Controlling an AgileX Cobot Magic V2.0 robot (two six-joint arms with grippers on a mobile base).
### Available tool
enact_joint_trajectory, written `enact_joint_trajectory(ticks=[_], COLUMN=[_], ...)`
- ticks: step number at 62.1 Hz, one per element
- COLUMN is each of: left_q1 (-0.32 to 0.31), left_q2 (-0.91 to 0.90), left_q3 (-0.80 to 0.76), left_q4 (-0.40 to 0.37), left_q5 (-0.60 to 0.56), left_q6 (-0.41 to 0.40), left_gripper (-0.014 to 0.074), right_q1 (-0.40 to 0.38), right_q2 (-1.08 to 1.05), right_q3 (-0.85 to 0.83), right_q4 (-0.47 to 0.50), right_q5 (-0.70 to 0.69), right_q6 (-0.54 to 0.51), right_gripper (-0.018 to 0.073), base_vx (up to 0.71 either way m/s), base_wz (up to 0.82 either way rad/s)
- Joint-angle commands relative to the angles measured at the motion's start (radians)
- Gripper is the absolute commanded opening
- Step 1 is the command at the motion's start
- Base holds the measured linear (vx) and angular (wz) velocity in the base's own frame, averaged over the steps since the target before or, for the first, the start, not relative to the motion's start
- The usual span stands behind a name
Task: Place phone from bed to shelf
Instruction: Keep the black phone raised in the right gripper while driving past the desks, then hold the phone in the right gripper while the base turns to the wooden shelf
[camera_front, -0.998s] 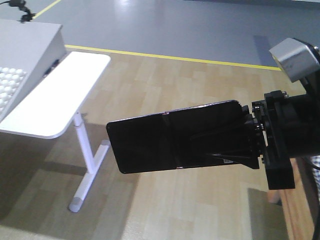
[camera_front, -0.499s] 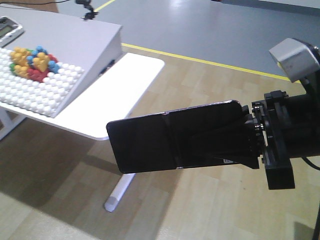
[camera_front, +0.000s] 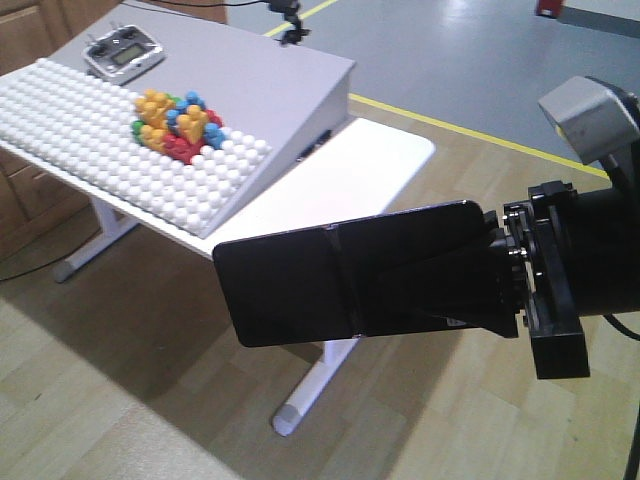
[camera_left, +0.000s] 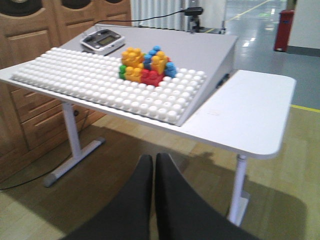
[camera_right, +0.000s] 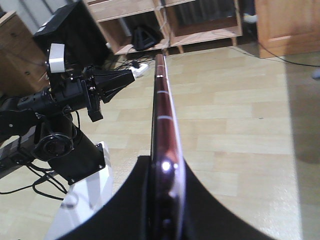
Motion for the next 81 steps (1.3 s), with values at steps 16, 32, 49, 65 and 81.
enact_joint_trajectory(ticks=[16,32,49,65,81], left_q1=[-0.004,-0.004,-0.004,-0.004,-0.004], left_q2=[-0.006,-0.006,-0.006,-0.006,-0.006], left_q3=[0.002,0.002,0.002,0.002,0.002], left_q4=[-0.009,-0.009,-0.009,-0.009,-0.009], left_q5=[-0.073,-0.073,-0.073,-0.073,-0.073], left_q6=[-0.004,-0.004,-0.004,-0.004,-0.004], left_gripper=[0.0001,0.0001,0.0001,0.0001,0.0001], right_q1=[-0.003,-0.003,-0.003,-0.003,-0.003], right_q2=[-0.021,-0.021,-0.021,-0.021,-0.021], right_q3=[-0.026,-0.026,-0.026,-0.026,-0.026], right_q4=[0.092,0.092,0.092,0.092,0.092], right_q5=[0.07,0.07,0.07,0.07,0.07], right_q6=[-0.001,-0.001,-0.001,-0.001,-0.001], right_gripper=[-0.0004,-0.0004,-0.0004,-0.0004,-0.0004], base_vx=[0.15,0.16,0.18,0.19,0.2], base_wz=[0.4,0.44,0.53,0.66,0.74])
